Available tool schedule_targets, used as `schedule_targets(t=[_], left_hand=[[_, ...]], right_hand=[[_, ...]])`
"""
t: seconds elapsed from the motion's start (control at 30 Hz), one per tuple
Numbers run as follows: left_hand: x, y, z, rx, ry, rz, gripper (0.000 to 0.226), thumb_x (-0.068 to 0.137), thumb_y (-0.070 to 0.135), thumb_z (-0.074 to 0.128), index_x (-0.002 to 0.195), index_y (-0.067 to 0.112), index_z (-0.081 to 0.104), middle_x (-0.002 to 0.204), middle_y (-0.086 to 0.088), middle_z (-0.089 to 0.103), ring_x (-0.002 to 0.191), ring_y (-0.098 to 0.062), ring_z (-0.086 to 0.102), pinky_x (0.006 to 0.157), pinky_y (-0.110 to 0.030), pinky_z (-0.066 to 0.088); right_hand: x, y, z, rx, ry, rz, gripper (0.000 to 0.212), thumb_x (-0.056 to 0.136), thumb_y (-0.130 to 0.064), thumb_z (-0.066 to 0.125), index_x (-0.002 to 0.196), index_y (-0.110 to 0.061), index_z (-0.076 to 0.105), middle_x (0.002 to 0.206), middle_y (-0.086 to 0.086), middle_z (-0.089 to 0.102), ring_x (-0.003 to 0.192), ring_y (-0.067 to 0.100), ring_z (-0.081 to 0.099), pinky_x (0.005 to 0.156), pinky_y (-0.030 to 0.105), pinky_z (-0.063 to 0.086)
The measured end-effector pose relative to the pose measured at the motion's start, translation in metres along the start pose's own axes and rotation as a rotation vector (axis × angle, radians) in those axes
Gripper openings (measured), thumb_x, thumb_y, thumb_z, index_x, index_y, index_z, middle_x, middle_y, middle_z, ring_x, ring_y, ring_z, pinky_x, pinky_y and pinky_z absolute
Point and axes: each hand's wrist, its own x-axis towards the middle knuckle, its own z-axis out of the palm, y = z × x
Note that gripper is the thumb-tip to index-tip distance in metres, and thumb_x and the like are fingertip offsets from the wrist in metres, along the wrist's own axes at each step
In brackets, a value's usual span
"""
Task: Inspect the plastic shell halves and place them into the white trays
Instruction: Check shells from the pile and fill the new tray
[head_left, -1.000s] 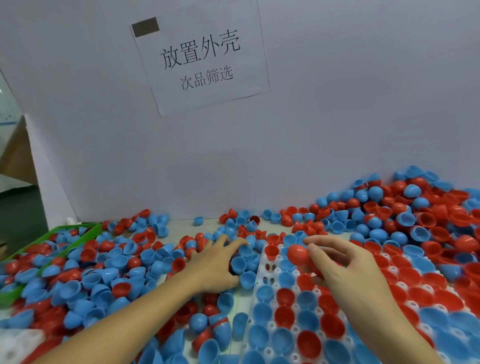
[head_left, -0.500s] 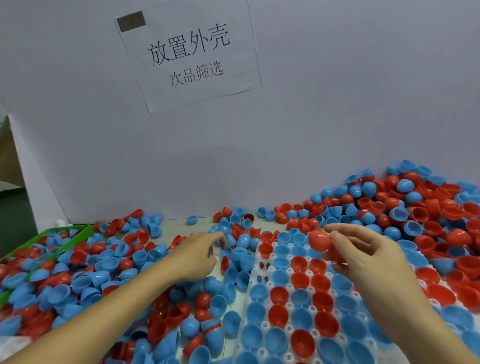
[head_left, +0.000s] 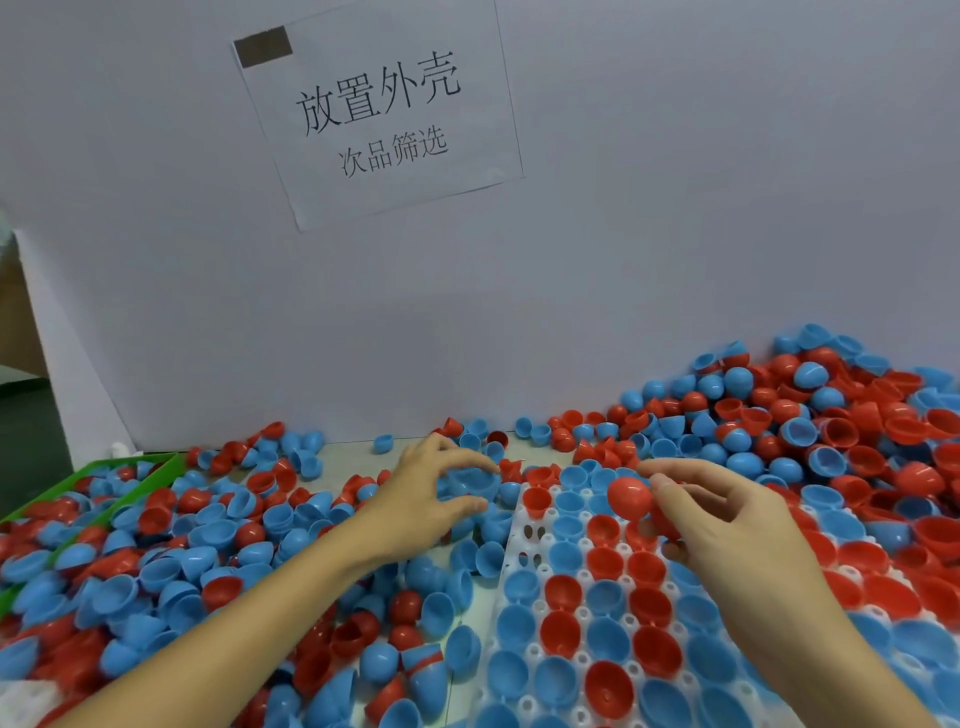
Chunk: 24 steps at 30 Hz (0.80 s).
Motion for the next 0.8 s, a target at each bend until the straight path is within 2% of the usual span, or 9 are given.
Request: schedule_targets(t=[0.1,0.23,0.33,0.47,0.57,0.63,0.67,0.73,0.8], left_hand=[[-0.007,0.015,0.000,-0.079,-0.071,0.090,0.034,0.093,0.021,0.071,0.119,0.044,0.066,0.116,0.020,0.052,0.102,0.002,0.053,0.089,-0.022,0.050],[-0.009,0.031,0.017,0.021,-0.223,0.158,0.048,0.095,0.008,0.065,0.133,0.039,0.061,0.123,0.022,0.048,0.106,0.007,0.051,0.094,-0.014,0.048],[-0.010,0.030,0.021,-0.035,-0.258,0.138,0.057,0.094,0.005,0.059,0.140,0.038,0.055,0.130,0.019,0.056,0.117,0.007,0.053,0.099,-0.014,0.047],[-0.010,0.027,0.026,-0.121,-0.137,0.063,0.038,0.097,0.018,0.064,0.131,0.035,0.061,0.117,0.018,0.069,0.107,0.013,0.060,0.099,-0.016,0.050],[-0.008,0.028,0.034,-0.099,-0.089,0.021,0.031,0.095,0.014,0.068,0.121,0.032,0.067,0.111,0.018,0.070,0.102,0.014,0.062,0.102,-0.021,0.050],[-0.005,0.030,0.036,-0.048,-0.086,0.020,0.025,0.094,0.014,0.070,0.112,0.030,0.069,0.102,0.025,0.065,0.095,0.020,0.060,0.101,-0.017,0.047],[-0.003,0.032,0.034,-0.008,-0.103,0.035,0.022,0.094,0.014,0.070,0.109,0.030,0.068,0.098,0.027,0.061,0.091,0.021,0.059,0.095,-0.010,0.047],[0.002,0.038,0.032,0.105,-0.154,0.095,0.018,0.094,0.015,0.069,0.104,0.028,0.064,0.094,0.025,0.054,0.088,0.014,0.057,0.081,-0.005,0.044],[0.007,0.043,0.031,0.223,-0.189,0.159,0.013,0.095,0.018,0.069,0.106,0.023,0.065,0.092,0.020,0.052,0.092,0.003,0.051,0.077,-0.009,0.037]], right_hand=[[0.000,-0.001,0.001,-0.011,-0.003,0.004,0.016,0.095,-0.021,0.062,0.088,-0.029,0.075,0.076,-0.009,0.075,0.069,0.004,0.070,0.065,0.024,0.050],[-0.003,0.000,0.003,-0.029,-0.013,0.005,0.016,0.095,-0.021,0.063,0.089,-0.029,0.075,0.080,-0.007,0.075,0.072,0.007,0.070,0.070,0.027,0.052],[-0.004,-0.001,0.003,-0.027,-0.019,0.005,0.016,0.095,-0.020,0.063,0.090,-0.029,0.075,0.080,-0.006,0.075,0.072,0.007,0.070,0.069,0.026,0.051],[-0.004,-0.002,0.000,-0.022,-0.010,0.010,0.017,0.095,-0.020,0.063,0.089,-0.029,0.075,0.079,-0.007,0.075,0.070,0.005,0.070,0.066,0.023,0.050],[-0.004,-0.003,0.001,-0.023,-0.016,0.008,0.017,0.095,-0.019,0.062,0.090,-0.028,0.075,0.078,-0.006,0.075,0.070,0.006,0.070,0.066,0.024,0.050],[-0.005,-0.004,0.003,-0.031,-0.026,0.003,0.016,0.096,-0.018,0.062,0.092,-0.028,0.074,0.078,-0.006,0.075,0.068,0.006,0.070,0.065,0.023,0.050],[-0.005,-0.004,0.003,-0.032,-0.031,0.001,0.016,0.096,-0.017,0.062,0.093,-0.027,0.074,0.077,-0.006,0.075,0.067,0.005,0.070,0.064,0.022,0.050],[-0.006,-0.004,0.003,-0.030,-0.030,0.004,0.016,0.096,-0.016,0.061,0.093,-0.027,0.074,0.077,-0.006,0.075,0.066,0.005,0.070,0.063,0.022,0.049],[-0.005,-0.004,0.002,-0.025,-0.025,0.010,0.017,0.096,-0.016,0.062,0.092,-0.027,0.074,0.077,-0.005,0.075,0.066,0.006,0.070,0.064,0.023,0.050]])
